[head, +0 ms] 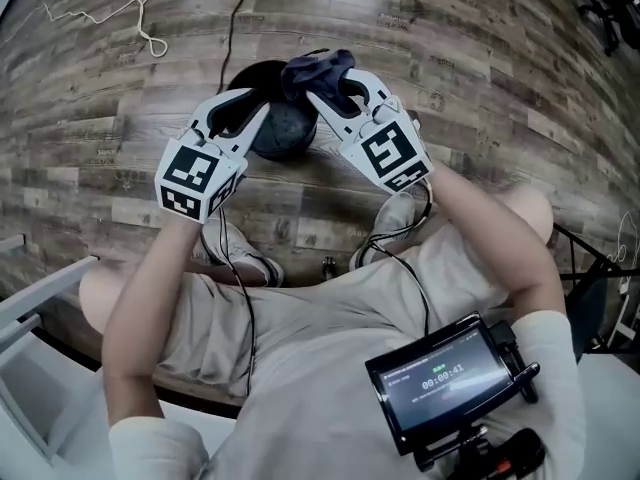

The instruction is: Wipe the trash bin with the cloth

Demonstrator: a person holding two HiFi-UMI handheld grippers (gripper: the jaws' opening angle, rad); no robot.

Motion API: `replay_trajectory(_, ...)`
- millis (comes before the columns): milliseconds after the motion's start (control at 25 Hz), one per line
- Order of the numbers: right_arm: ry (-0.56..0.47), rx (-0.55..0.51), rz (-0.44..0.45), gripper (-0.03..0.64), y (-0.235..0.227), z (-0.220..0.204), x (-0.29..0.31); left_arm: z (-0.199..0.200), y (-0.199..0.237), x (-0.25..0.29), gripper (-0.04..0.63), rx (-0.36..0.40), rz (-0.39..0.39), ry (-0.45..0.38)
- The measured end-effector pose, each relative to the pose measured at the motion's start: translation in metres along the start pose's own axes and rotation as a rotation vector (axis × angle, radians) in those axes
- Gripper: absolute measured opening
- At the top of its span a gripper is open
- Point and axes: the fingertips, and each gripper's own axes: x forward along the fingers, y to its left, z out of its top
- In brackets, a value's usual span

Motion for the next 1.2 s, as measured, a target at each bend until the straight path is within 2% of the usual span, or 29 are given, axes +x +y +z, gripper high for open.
replay_trajectory(200,-0.007,0.139,0.009,0.077,-0.010,0.003,0.000,0.009,-0.013,0.007,0.098,0.002,-0.040,-0.009)
replay_trajectory(520,0.034,0.129,0.073,0.077,0.008,-0.010,0.005,-0.004,-0.032,0.012,0.098,-0.010,-0.077,0.025)
replay_trajectory(760,0.019,0.195,0.090,0.077,0.011,0.000,0.003,-0.004,-0.025,0.013,0.098,-0.052,-0.078,0.023)
replay_trajectory(1000,0.050,0.343,0.103,0.077,0.014,-0.004,0.003,-0.014,-0.027,0.008,0.098,-0.119,-0.094,0.046)
replay_trajectory(1200,0.085,0.575,0.103,0.077,0.007,-0.016,0.004,-0.022,-0.030,0.007,0.098,-0.115,-0.099,0.064)
